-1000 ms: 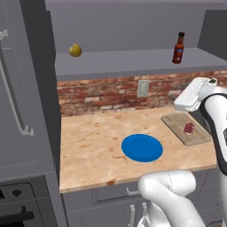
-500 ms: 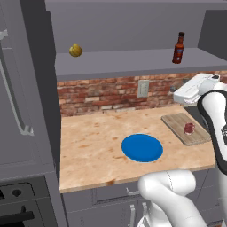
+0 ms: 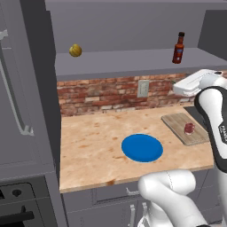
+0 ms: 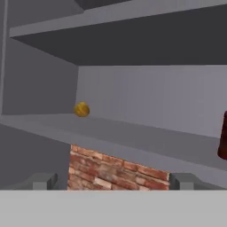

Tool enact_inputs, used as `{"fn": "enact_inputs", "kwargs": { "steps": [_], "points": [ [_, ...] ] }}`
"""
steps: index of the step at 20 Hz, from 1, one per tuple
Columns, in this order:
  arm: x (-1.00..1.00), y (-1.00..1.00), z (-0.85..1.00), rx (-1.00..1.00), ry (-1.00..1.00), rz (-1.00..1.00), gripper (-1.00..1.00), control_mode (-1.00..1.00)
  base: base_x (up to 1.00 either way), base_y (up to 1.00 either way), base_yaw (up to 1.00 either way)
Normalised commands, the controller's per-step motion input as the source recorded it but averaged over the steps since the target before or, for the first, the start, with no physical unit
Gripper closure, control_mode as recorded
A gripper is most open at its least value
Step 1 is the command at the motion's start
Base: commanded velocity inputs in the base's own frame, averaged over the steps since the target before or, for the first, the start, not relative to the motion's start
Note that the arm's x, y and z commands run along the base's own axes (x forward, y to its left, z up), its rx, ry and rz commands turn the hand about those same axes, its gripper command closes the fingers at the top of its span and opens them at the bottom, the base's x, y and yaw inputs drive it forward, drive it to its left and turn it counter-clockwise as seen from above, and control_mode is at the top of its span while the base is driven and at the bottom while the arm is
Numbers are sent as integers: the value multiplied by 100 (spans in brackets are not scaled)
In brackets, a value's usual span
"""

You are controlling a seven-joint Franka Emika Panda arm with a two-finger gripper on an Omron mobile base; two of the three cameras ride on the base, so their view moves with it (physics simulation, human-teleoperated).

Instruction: Pick the steak from the plate and place it on the cutting board. Then pick the condiment bottle from the cabinet and place it next to the cutting board.

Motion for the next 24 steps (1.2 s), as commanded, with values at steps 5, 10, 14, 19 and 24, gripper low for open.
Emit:
{"fn": "enact_inputs", "kwargs": {
  "steps": [5,10,14,19,24],
  "points": [
    [0,-15,18,4,0,-4,-100,-100,0,0,0],
    [1,-19,14,3,0,-4,-100,-100,0,0,0],
    [0,-20,13,3,0,-4,-100,-100,0,0,0],
    [0,-16,15,3,0,-5,-100,-100,0,0,0],
    [3,-8,14,2,0,-5,-100,-100,0,0,0]
  ]
}}
